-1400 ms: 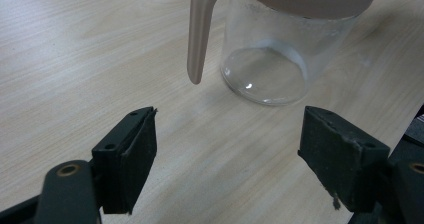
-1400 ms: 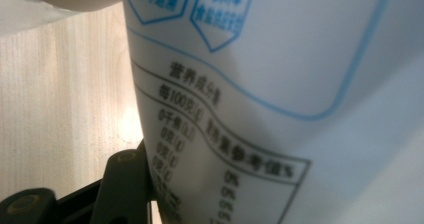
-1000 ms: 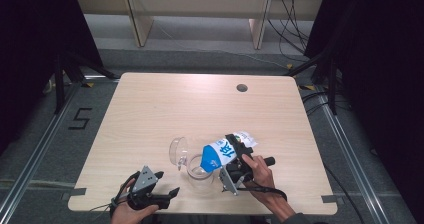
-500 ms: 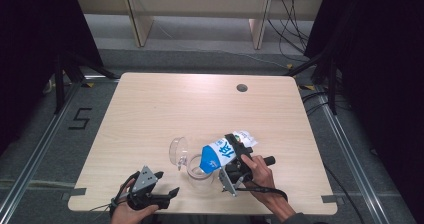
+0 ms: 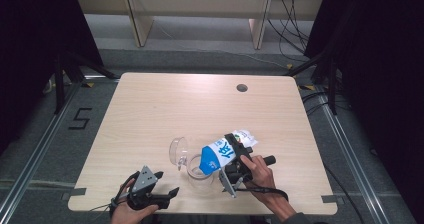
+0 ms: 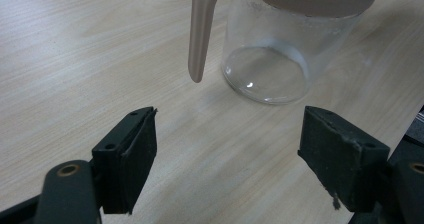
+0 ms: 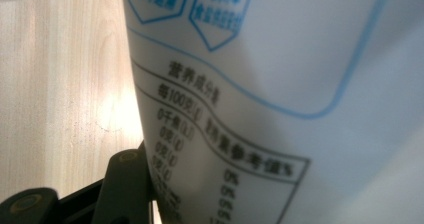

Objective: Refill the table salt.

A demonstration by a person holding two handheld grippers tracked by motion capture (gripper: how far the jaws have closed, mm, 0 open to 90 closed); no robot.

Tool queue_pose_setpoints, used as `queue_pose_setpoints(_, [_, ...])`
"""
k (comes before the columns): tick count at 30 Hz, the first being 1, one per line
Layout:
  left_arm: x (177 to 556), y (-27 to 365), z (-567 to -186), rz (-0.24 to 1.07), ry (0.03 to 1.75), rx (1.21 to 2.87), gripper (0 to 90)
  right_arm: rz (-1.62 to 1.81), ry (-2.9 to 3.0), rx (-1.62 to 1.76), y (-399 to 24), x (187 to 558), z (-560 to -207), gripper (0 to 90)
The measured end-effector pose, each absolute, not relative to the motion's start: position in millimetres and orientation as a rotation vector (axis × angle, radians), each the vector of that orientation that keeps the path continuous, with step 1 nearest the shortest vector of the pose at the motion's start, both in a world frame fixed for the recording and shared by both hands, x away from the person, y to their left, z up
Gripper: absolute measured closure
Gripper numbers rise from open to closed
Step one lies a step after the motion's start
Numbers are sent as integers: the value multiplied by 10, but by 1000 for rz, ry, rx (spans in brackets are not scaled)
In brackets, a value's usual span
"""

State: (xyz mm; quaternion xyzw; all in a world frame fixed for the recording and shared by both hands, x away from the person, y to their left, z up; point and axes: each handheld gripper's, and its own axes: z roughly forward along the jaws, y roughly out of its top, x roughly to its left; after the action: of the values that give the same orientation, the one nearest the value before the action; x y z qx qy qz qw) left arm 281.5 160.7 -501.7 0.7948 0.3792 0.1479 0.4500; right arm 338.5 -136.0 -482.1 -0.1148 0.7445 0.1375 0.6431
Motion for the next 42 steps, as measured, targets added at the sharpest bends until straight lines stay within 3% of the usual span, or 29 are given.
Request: queue_pose_setpoints(42, [2813,1608,-5016,367,934,1977,226,259,1657,-285,-1364,3362,-4835,485])
